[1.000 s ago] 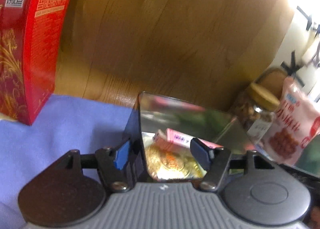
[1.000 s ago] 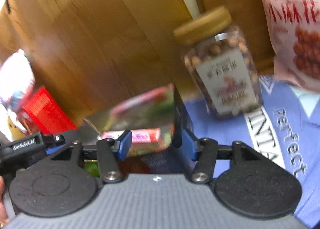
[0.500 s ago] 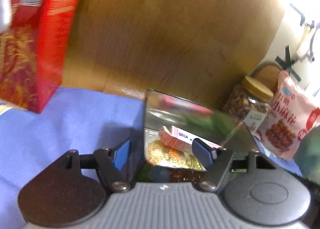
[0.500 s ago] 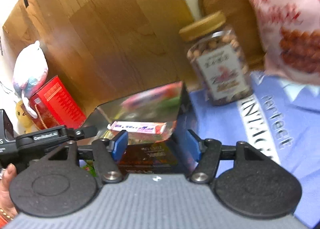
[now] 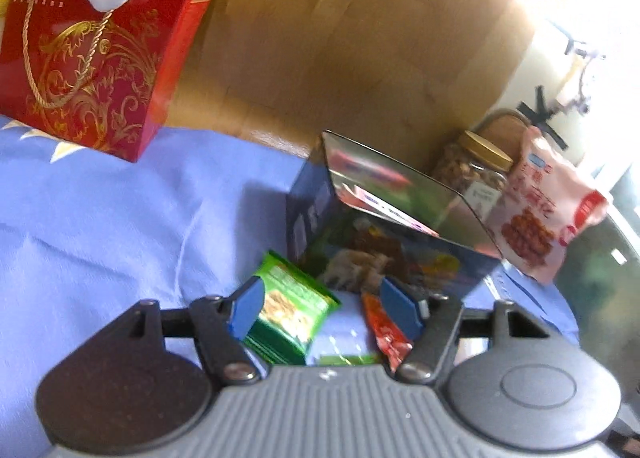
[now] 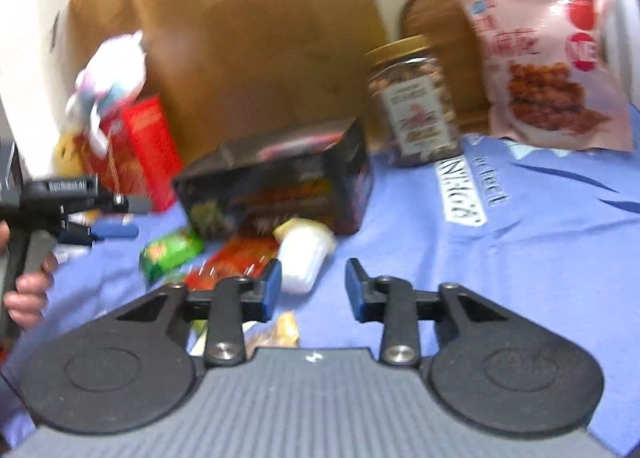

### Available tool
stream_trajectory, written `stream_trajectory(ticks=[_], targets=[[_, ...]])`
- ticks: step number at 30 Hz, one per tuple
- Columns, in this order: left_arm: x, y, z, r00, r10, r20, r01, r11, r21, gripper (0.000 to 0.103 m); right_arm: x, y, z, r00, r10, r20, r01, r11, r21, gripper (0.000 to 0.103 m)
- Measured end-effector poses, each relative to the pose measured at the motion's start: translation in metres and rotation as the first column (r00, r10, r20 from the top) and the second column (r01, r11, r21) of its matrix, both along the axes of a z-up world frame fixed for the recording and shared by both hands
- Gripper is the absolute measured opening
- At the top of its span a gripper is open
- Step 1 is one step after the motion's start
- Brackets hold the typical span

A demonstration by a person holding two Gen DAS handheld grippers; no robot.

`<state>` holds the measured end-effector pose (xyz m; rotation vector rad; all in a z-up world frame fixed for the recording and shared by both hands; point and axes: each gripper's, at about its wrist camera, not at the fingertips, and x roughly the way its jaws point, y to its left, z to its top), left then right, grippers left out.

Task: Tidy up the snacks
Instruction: 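Grasp the red spicy-strip packet with the left gripper, then drop the red packet into the black tin box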

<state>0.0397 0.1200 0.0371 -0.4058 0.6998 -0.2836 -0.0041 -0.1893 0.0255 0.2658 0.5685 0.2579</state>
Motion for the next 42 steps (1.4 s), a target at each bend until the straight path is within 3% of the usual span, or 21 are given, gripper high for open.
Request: stream_trajectory(ticks=[5,9,11,13,16,19,23,24,26,28,30,33,42], targets=[[-0.01,-0.01,0.002,0.998,-0.065,0.015,0.065,0.998,-0.009,0.057,0.011,0.029,0.006,0.996,0.082,-0.023,-0.082,0.997,-0.016,0.033],[-0.002,-0.004,0.0,1.0,0.006,0.025,-0.007,0.999,0.037,0.058,0.027,0.065,0.011,0.98,0.186,-0.066,-0.191,0.979,-0.068,0.034],[0.004,0.007,-0.005,1.0,0.031,-0.006,-0.031,0.999,-0.015,0.058,0.036,0.079,0.006,0.975,0.196,-0.103,-0.209,0.969,-0.13,0.034],[0.006,0.01,-0.007,1.0,-0.006,-0.024,0.004,0.997,-0.075,0.058,0.042,0.086,-0.001,0.972,0.192,-0.132,-0.213,0.961,-0.174,0.037],[0.007,-0.01,-0.006,0.994,-0.111,-0.013,0.11,0.991,-0.072,0.057,0.05,0.084,-0.013,0.975,0.157,-0.16,-0.189,0.959,-0.212,0.046],[0.015,-0.034,-0.01,0.977,-0.207,-0.046,0.202,0.974,-0.1,0.058,0.049,0.071,-0.016,0.977,0.153,-0.151,-0.176,0.972,-0.155,0.047],[0.034,-0.061,-0.028,0.957,-0.256,-0.139,0.246,0.965,-0.086,0.058,0.047,0.07,-0.016,0.977,0.161,-0.139,-0.181,0.973,-0.145,0.048],[0.039,-0.065,-0.036,0.95,-0.267,-0.161,0.251,0.961,-0.113,0.058,0.047,0.071,-0.016,0.977,0.163,-0.135,-0.183,0.972,-0.15,0.048],[0.04,-0.066,-0.042,0.954,-0.259,-0.152,0.233,0.957,-0.172,0.058,0.049,0.071,-0.017,0.977,0.17,-0.128,-0.188,0.972,-0.14,0.048],[0.038,-0.068,-0.042,0.962,-0.224,-0.156,0.198,0.966,-0.165,0.05,0.053,0.069,-0.017,0.975,0.182,-0.13,-0.193,0.978,-0.08,0.05],[0.035,-0.067,-0.042,0.966,-0.203,-0.159,0.181,0.973,-0.142,0.029,0.054,0.068,-0.018,0.978,0.171,-0.124,-0.179,0.982,-0.056,0.049],[0.028,-0.063,-0.044,0.96,-0.223,-0.171,0.188,0.962,-0.195,0.025,0.05,0.063,-0.018,0.979,0.172,-0.111,-0.175,0.984,-0.02,0.044],[0.002,-0.061,-0.007,0.974,-0.215,-0.067,0.201,0.964,-0.176,0.025,0.021,0.066,0.005,0.985,0.17,-0.002,-0.17,0.984,-0.044,0.04]])
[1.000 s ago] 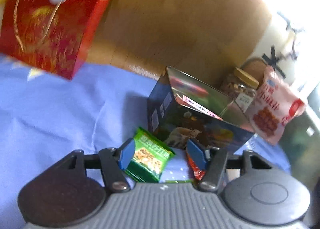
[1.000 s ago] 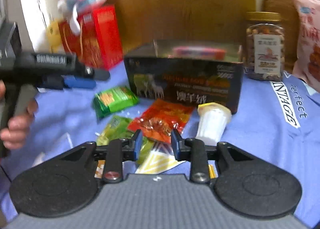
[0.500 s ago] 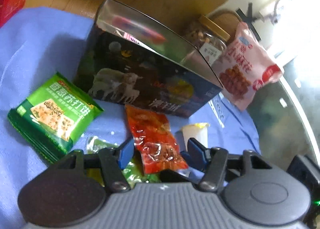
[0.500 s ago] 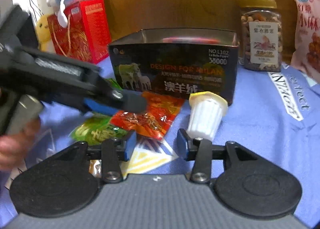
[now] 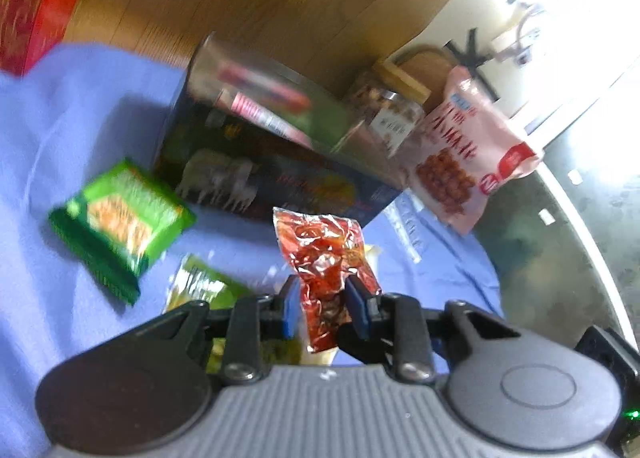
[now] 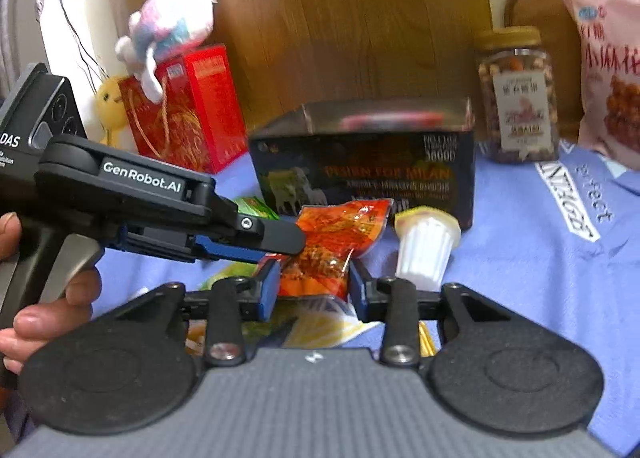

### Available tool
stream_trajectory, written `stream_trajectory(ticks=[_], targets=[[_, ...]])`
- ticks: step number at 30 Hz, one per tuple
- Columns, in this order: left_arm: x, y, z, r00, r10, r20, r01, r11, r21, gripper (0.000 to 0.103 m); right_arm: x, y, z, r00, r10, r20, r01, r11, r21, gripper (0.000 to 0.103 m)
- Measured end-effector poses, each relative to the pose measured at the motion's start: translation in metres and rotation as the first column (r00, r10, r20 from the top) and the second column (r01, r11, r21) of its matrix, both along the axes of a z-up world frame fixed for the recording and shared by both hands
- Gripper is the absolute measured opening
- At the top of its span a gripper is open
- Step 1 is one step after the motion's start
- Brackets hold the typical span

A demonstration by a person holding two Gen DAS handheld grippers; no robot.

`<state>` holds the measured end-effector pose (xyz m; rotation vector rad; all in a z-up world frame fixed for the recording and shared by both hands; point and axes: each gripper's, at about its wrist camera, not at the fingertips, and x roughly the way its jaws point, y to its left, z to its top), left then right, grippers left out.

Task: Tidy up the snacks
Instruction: 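Drop the red packet into the black tin box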

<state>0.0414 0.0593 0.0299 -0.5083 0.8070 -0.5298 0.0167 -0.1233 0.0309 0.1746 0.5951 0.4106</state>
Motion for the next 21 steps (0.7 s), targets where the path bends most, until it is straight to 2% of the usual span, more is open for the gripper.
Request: stream_trajectory(ticks=[4,8,11,13,15,17,18,21], targets=[[0.017,0.001,0.028,0.998,0.018,0.068,-0.019,1.0,0.003,0.025,0.004,0.001,0.02,0.997,-0.006,0.077,0.007,1.0,-0.003,0.04],[0.053,-0.003,0.046,0.991,0.071,0.11,-0.072,0.997,0.013,0.026,0.04,0.005,0.039,0.992,-0.026,0.122,0.028,0.999,-0.015,0.041],[0.077,-0.001,0.049,0.987,0.119,0.109,-0.125,0.991,0.049,0.028,0.074,0.007,0.042,0.992,-0.065,0.109,0.064,0.998,0.011,0.047],[0.075,0.009,0.051,0.978,0.156,0.141,-0.163,0.986,0.041,0.029,0.088,0.0,0.041,0.989,-0.121,0.087,0.12,0.993,0.015,0.047],[0.07,0.024,0.049,0.963,0.208,0.172,-0.218,0.975,0.037,0.04,0.083,-0.017,0.041,0.982,-0.17,0.083,0.164,0.984,0.07,0.047],[0.074,0.042,0.039,0.942,0.304,0.143,-0.315,0.947,0.061,0.041,0.071,-0.037,0.036,0.974,-0.214,0.079,0.203,0.971,0.125,0.047],[0.077,0.046,0.034,0.938,0.326,0.118,-0.334,0.941,0.059,0.041,0.068,-0.046,0.032,0.967,-0.245,0.065,0.234,0.962,0.141,0.048],[0.088,0.048,0.015,0.947,0.319,0.04,-0.321,0.946,0.054,0.039,0.071,-0.066,0.017,0.959,-0.282,-0.037,0.283,0.932,0.225,0.048]])
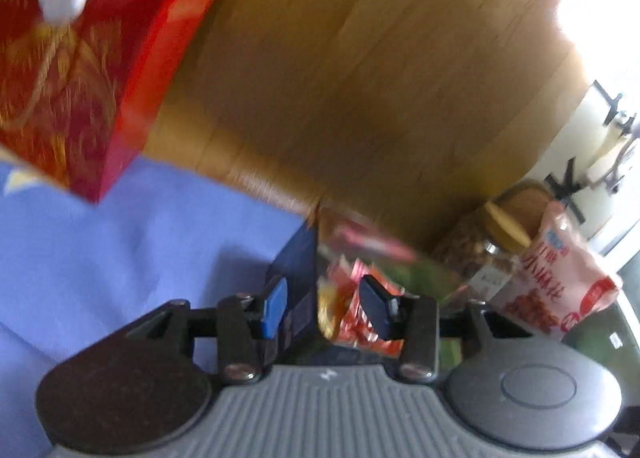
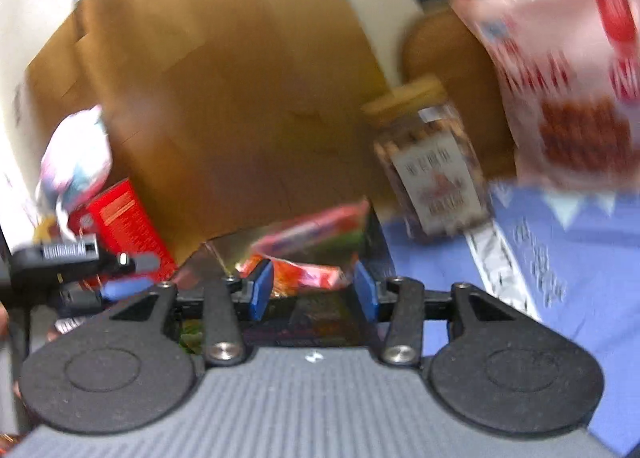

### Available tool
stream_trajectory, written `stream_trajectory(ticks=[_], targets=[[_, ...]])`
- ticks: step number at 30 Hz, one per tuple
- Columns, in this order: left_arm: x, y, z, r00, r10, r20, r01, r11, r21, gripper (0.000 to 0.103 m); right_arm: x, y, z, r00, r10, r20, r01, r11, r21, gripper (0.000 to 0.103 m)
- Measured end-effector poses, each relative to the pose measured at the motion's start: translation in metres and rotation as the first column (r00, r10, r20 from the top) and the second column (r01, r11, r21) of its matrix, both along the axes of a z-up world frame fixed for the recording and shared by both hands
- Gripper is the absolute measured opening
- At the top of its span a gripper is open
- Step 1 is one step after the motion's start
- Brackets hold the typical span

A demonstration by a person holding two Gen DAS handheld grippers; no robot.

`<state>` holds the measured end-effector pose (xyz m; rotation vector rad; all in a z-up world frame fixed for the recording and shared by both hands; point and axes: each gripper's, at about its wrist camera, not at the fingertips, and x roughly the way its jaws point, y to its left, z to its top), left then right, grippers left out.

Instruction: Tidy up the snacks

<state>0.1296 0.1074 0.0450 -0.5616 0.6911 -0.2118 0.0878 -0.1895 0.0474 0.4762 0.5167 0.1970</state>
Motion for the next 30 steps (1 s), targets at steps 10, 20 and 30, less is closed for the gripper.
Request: stream_trajectory(ticks=[10,20,30], targets=[[-0.019,-0.027,0.0,0.997,-0.071,-0.011,0.072,0.997,0.04,0.048,0.004,0.01,-0.007,0.994,0.093,-0.058,-0.093,0.996,0.0,0.056],[-0.057,-0.054,0.023,0.975,-0.196,0.105,0.191,0.98,0.059,0.052,-0.054,0.039,-0.015,0.986,0.163,-0.042,-0.169,0.954,-0.247,0.057],[-0.036,-0.133,-0.033,0.911,-0.397,-0.116,0.405,0.912,0.06,0.055,-0.043,0.05,-0.045,0.982,0.12,-0.143,-0.159,0.941,-0.298,0.035]])
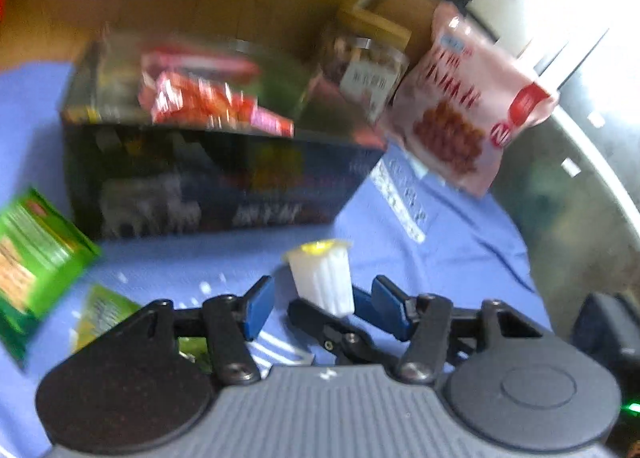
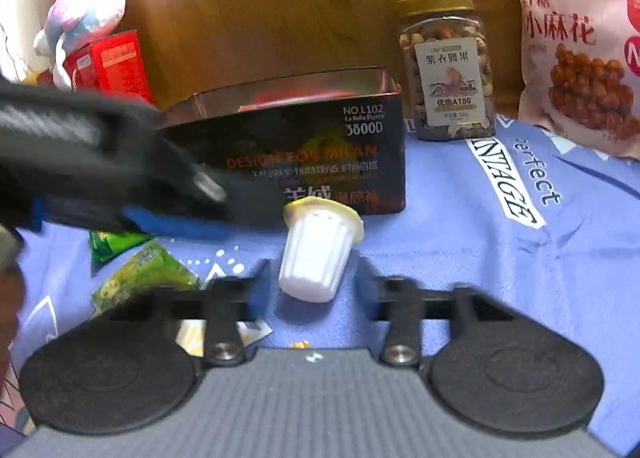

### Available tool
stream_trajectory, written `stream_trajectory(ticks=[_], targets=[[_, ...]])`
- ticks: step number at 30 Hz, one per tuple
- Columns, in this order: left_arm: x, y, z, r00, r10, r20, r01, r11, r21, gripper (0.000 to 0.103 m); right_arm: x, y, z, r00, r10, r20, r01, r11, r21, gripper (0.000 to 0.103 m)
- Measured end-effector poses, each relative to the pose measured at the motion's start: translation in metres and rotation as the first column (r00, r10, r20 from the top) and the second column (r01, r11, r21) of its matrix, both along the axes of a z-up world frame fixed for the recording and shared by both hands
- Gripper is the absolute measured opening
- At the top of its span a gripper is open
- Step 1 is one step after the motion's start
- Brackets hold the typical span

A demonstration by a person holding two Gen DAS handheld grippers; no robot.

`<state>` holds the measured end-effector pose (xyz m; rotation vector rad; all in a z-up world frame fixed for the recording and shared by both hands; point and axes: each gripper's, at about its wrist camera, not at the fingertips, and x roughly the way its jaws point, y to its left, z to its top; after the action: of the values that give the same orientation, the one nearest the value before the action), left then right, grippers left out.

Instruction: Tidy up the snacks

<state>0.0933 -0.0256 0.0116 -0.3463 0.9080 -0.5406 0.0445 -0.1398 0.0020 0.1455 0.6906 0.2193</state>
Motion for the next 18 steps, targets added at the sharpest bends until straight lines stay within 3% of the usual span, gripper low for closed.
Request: stream_trajectory(ticks=[3,5,7,13,18], targets=[[0.005,-0.003,-0.01,0.999,-0.002,-0.05,0.0,0.999,-0.051,0.052,-0.003,-0.002,0.0,1.0,0.021,0.003,-0.021,1.0,0.024,0.035],[0.003,-0.001,-0.005,0.999,0.003,-0.039,-0.005,0.998,-0.056,0.043,-0.009,-0.001,0.002,1.0,0.022,0.016,-0.022,0.999,0.03,0.034],[0.001,0.0,0.0,1.0,0.002,-0.025,-0.004,0.998,-0.07,0.041,-0.016,0.001,0.006,0.999,0.028,0.047,-0.029,0.999,0.022,0.034],[-0.001,0.012,0.046,0.995,0.038,0.097,-0.03,0.996,-0.088,0.041,-0.018,0.011,0.035,0.987,0.027,0.158,-0.026,1.0,-0.007,0.034],[0.023,0.036,0.08,0.983,0.099,0.152,-0.083,0.991,-0.107,0.041,0.009,0.027,0.068,0.967,0.066,0.247,-0.059,0.998,-0.037,0.034]])
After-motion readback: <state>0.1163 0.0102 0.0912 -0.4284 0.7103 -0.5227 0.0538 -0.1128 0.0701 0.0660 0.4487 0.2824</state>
